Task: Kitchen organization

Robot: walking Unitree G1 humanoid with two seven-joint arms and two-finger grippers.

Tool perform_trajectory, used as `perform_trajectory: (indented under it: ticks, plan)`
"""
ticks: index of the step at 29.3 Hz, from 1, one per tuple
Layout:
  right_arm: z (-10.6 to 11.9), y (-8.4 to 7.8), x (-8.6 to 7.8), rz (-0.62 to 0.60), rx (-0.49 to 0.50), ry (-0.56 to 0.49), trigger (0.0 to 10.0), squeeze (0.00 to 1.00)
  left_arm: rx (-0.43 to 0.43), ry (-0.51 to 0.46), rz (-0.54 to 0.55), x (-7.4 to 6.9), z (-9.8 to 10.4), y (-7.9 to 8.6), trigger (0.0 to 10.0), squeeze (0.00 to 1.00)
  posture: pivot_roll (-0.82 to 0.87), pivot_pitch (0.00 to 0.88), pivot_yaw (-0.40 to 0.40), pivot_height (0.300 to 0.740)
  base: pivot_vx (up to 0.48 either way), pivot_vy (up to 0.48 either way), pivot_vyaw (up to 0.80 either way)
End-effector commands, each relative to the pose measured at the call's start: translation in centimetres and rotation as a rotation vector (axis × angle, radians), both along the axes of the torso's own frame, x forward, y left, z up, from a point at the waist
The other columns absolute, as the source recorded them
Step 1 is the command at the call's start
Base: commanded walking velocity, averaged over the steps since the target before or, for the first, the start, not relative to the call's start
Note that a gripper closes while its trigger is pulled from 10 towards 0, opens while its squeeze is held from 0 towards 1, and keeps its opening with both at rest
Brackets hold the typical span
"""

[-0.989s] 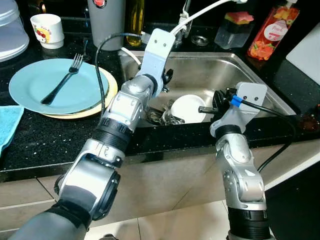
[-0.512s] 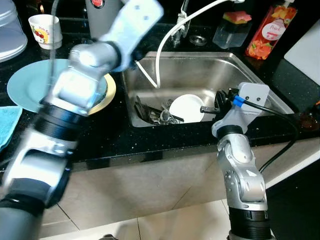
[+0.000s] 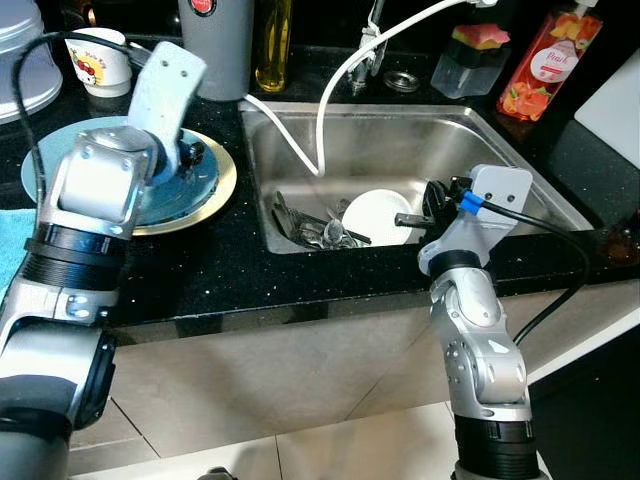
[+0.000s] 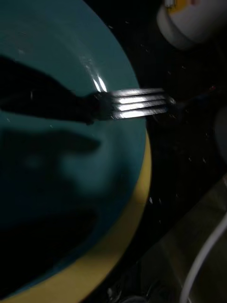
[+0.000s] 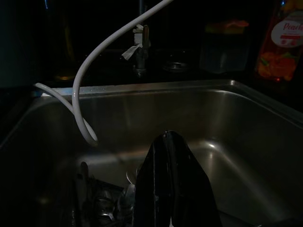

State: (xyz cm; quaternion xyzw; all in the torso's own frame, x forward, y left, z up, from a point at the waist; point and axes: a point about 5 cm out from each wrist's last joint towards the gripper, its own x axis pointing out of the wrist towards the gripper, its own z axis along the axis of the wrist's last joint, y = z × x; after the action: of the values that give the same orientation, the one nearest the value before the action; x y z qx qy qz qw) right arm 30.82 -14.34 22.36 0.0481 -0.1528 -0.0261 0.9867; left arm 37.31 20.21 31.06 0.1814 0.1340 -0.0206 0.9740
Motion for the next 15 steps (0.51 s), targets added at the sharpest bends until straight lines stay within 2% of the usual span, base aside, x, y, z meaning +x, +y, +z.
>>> perform_trajectory:
  ticks: [1,2,3,6,12,15]
  plan:
    - [-0.4,-0.3,-0.1,-0.010,-0.001,0.007,10.0,0.00,-0.001,0.014,0.048,-0.1,0.3,1.1,10.0,1.00,0.28,0.086,-0.085,0.740,0.000,0.000,0.00]
    - [-0.4,-0.3,-0.1,-0.010,-0.001,0.007,10.0,0.00,-0.001,0.014,0.048,-0.1,0.3,1.1,10.0,1.00,0.28,0.086,-0.085,0.740,0.000,0.000,0.00]
    - [-0.4,-0.3,-0.1,-0.009,-0.001,0.007,10.0,0.00,-0.012,0.018,0.067,-0.2,0.3,1.6,10.0,0.00,0.28,0.085,-0.086,0.740,0.000,0.000,0.00]
    - [-0.4,-0.2,0.0,-0.006,-0.001,0.006,10.0,0.00,-0.101,0.050,0.123,-0.4,0.1,2.8,10.0,0.00,0.28,0.083,-0.086,0.740,0.000,0.000,0.00]
    - [-0.4,-0.2,0.0,-0.003,-0.004,0.004,10.0,0.00,-0.174,0.084,0.208,-0.4,-0.6,5.2,10.0,0.00,0.28,0.078,-0.089,0.740,0.000,0.000,0.00]
    - [-0.3,-0.2,0.0,-0.002,-0.005,0.003,10.0,0.00,-0.176,0.087,0.216,-0.3,-0.7,5.4,10.0,0.00,0.28,0.078,-0.089,0.740,0.000,0.000,0.00]
